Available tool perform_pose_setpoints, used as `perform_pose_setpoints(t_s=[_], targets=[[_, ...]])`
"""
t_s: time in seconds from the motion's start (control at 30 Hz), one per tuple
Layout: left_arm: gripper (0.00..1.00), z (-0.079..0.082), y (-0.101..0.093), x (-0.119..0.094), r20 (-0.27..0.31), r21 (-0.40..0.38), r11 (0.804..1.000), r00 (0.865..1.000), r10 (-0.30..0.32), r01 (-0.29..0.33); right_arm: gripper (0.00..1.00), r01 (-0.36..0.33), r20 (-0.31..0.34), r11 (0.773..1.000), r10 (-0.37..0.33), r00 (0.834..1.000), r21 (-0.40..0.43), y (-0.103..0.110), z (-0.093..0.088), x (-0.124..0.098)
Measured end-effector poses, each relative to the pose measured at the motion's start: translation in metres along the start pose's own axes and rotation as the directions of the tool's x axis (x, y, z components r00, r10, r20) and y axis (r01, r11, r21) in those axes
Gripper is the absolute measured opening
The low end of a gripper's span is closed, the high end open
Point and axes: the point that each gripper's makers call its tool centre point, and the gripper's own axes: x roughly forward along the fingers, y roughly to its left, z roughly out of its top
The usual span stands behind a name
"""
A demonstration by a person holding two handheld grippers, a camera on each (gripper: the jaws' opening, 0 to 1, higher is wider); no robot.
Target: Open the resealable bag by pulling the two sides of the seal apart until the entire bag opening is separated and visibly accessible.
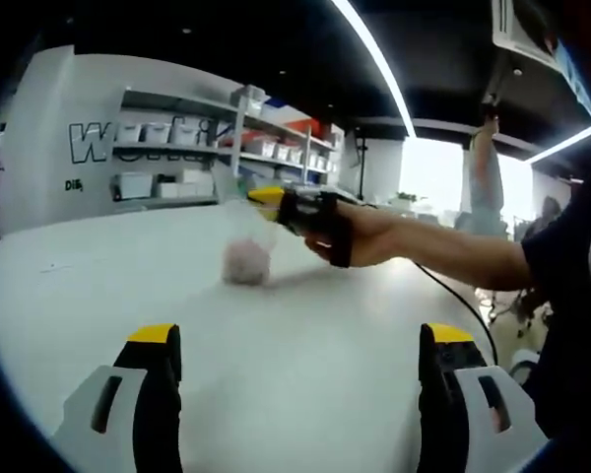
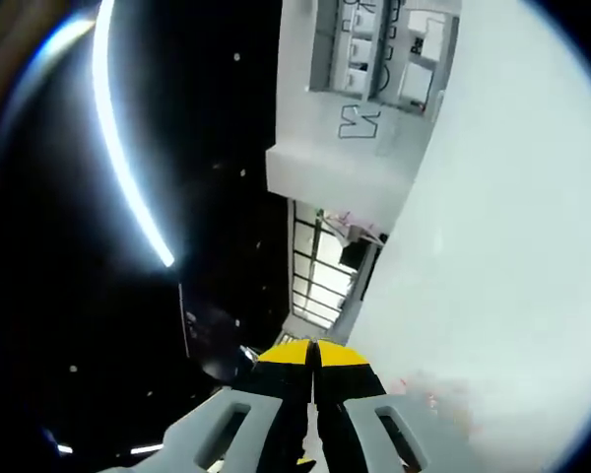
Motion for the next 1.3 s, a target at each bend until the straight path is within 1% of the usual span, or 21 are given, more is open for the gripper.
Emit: perform_pose_setpoints(t_s=[0.13, 0.17, 0.33, 0.5, 0.77, 0.8, 0.87, 0.9, 1.03, 1.1, 1.3], targets=[[1.00, 0.000, 0.002, -0.001, -0.001, -0.002, 1.000, 1.000, 0.004, -0.004, 0.00, 0.021, 0.015, 1.000, -0.021, 1.000, -0.018, -0.005, 0.012, 0.004], [1.00, 0.000, 0.002, -0.001, -0.001, -0.002, 1.000, 1.000, 0.006, -0.006, 0.00, 0.023, 0.017, 1.000, -0.023, 1.000, -0.019, -0.005, 0.012, 0.004], [1.00, 0.000, 0.004, -0.003, -0.001, -0.005, 1.000, 1.000, 0.007, -0.007, 0.00, 0.055, 0.045, 0.998, -0.053, 0.998, -0.042, -0.012, 0.024, 0.007], [1.00, 0.000, 0.005, -0.003, 0.003, -0.009, 1.000, 1.000, 0.009, -0.009, 0.00, 0.066, 0.055, 0.997, -0.063, 0.997, -0.046, -0.016, 0.027, 0.008], [1.00, -0.001, 0.006, -0.002, -0.003, -0.008, 1.000, 1.000, 0.007, -0.007, 0.00, 0.063, 0.052, 0.996, -0.060, 0.997, -0.063, -0.016, 0.024, 0.010], [1.00, -0.001, 0.006, -0.002, -0.003, -0.010, 1.000, 1.000, 0.007, -0.007, 0.00, 0.065, 0.061, 0.995, -0.061, 0.996, -0.070, -0.016, 0.024, 0.009], [1.00, -0.001, 0.005, -0.002, -0.002, -0.010, 1.000, 1.000, 0.007, -0.007, 0.00, 0.057, 0.056, 0.996, -0.054, 0.997, -0.063, -0.014, 0.021, 0.009], [1.00, -0.001, 0.006, -0.002, -0.002, -0.009, 1.000, 1.000, 0.008, -0.008, 0.00, 0.063, 0.063, 0.996, -0.059, 0.996, -0.067, -0.015, 0.021, 0.008], [1.00, -0.002, 0.005, -0.002, -0.007, -0.008, 1.000, 1.000, 0.008, -0.008, 0.00, 0.053, 0.058, 0.997, -0.050, 0.997, -0.054, -0.015, 0.021, 0.009], [1.00, -0.002, 0.004, -0.002, -0.008, -0.009, 1.000, 1.000, 0.007, -0.007, 0.00, 0.044, 0.050, 0.998, -0.042, 0.998, -0.049, -0.012, 0.016, 0.010], [1.00, -0.001, 0.004, -0.003, -0.008, -0.007, 1.000, 1.000, 0.007, -0.007, 0.00, 0.033, 0.029, 0.997, -0.031, 0.999, -0.066, -0.009, 0.009, 0.013]])
